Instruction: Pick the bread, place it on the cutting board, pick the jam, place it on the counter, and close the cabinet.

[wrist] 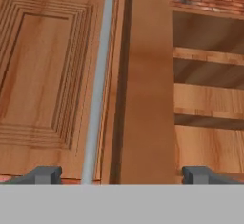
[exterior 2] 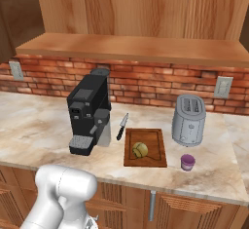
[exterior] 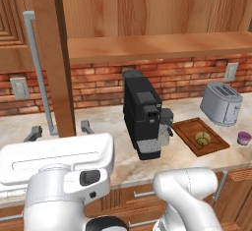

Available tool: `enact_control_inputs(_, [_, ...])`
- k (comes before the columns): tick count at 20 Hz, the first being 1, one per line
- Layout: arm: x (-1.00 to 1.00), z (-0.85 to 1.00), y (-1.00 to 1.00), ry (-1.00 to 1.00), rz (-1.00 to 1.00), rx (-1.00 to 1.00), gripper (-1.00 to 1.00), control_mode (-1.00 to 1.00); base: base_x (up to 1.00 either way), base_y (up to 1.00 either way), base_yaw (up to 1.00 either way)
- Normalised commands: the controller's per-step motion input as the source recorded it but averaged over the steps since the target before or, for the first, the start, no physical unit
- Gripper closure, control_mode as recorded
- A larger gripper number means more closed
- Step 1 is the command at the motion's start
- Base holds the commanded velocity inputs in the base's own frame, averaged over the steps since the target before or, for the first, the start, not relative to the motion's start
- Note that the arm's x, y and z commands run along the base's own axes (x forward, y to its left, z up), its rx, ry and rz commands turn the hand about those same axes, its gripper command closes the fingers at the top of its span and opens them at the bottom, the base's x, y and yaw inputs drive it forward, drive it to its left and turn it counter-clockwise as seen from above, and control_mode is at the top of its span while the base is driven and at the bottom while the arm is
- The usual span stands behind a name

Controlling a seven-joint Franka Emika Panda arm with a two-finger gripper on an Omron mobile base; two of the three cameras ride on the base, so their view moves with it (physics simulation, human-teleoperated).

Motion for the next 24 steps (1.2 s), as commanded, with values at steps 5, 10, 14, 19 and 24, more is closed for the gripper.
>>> enact_control_inputs(5, [0.17, 0.00, 0.00, -0.05, -0.10, 0.00, -1.00, -1.00, 0.00, 0.00, 0.00])
enact_control_inputs(10, [0.09, 0.00, -0.01, -0.03, -0.07, 0.00, -1.00, -1.00, 0.00, 0.00, 0.00])
enact_control_inputs(14, [0.10, 0.00, -0.06, -0.02, -0.08, 0.00, -1.00, -1.00, 0.00, 0.00, 0.00])
enact_control_inputs(19, [0.09, 0.00, -0.09, -0.01, -0.08, 0.02, -1.00, -1.00, 0.00, 0.00, 0.00])
enact_control_inputs(24, [0.05, 0.00, -0.25, -0.01, -0.05, 0.04, -1.00, -1.00, 0.00, 0.00, 0.00])
